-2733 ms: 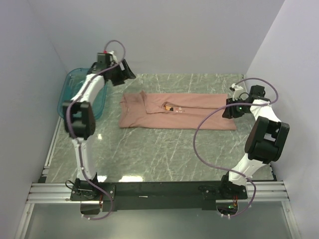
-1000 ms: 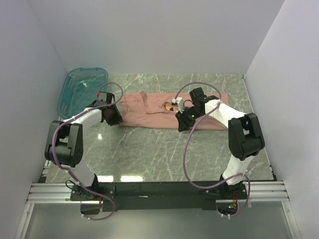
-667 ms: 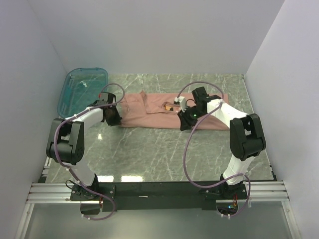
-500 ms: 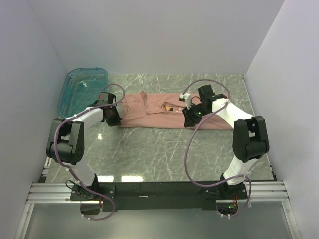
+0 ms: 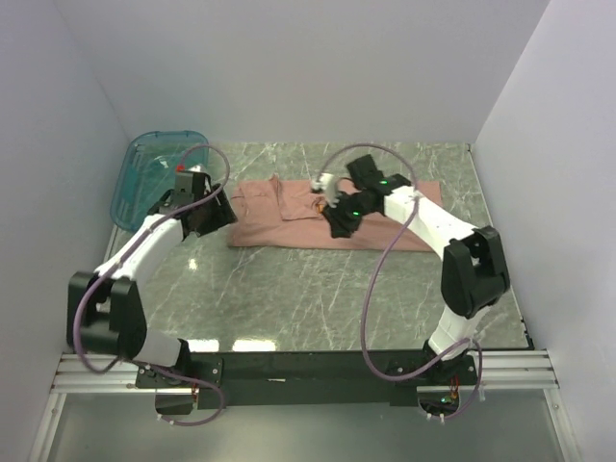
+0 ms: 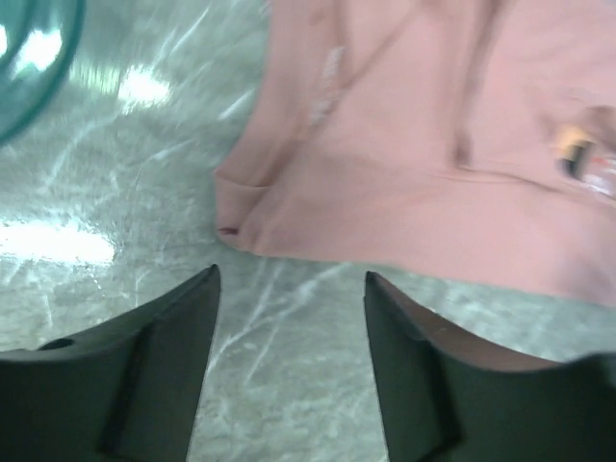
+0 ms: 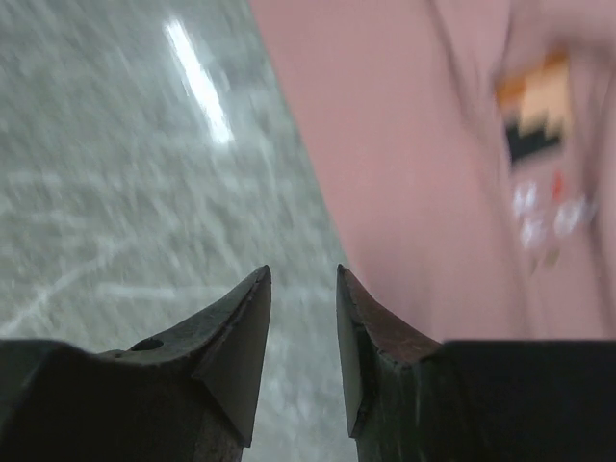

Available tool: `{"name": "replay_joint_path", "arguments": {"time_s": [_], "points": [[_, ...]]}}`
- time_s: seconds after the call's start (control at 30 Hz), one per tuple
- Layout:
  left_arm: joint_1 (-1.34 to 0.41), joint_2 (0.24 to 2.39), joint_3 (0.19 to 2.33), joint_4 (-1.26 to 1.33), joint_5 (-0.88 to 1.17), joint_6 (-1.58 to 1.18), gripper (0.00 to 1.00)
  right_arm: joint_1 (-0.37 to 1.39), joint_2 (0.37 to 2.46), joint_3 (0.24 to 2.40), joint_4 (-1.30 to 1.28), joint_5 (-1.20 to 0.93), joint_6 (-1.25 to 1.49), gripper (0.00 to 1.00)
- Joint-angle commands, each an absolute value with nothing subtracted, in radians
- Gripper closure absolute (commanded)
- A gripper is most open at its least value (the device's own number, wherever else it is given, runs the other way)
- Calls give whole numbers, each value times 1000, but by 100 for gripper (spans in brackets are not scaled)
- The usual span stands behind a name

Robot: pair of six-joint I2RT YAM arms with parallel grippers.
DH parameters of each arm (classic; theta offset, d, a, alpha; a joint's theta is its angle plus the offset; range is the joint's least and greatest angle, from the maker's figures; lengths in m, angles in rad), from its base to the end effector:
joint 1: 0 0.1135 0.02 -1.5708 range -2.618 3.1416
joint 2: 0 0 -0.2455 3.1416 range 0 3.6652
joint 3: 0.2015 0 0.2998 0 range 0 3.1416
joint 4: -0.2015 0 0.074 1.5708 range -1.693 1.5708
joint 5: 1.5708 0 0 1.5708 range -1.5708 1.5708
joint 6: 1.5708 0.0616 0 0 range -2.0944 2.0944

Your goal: Fold and stack the t-shirts

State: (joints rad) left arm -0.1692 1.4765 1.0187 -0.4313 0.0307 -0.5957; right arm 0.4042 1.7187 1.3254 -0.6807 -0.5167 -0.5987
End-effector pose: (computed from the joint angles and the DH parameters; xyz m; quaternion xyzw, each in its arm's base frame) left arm 0.3667 -0.0646 0.1766 -0.1944 0.9221 -0.1382 0.3047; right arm 0.3662 0.1897 0.1870 -0.5056 0.7916 0.2234 0.2606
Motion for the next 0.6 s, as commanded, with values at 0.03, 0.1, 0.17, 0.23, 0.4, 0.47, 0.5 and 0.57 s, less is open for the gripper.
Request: {"name": "replay_joint_path", "arguments": {"time_s": [0.03,0.1,0.17,0.23,0.4,0.47,0.5,0.57], "points": [[-169,1318,1035,-428,46,-516,30,559,1801,1503,-574,-363,-560,59],[-160,1270,1008,-433,8,-486,25,604,1879,1600,-554,-310,-514,59],[-146,1192,956,-431,-60,-454,18,668,1967,1693,-525,-197,-451,58],[-143,1123,914,-422,-107,-431,14,702,2032,1758,-515,-125,-420,58],[-144,1066,884,-417,-181,-428,12,742,2210,1948,-544,-2,-357,58],[-144,1063,879,-408,-181,-428,12,745,2249,1991,-557,26,-350,59],[-144,1068,882,-411,-178,-429,12,747,2256,1997,-560,29,-350,59],[-144,1080,885,-413,-175,-430,12,750,2279,2009,-564,32,-351,59]]}}
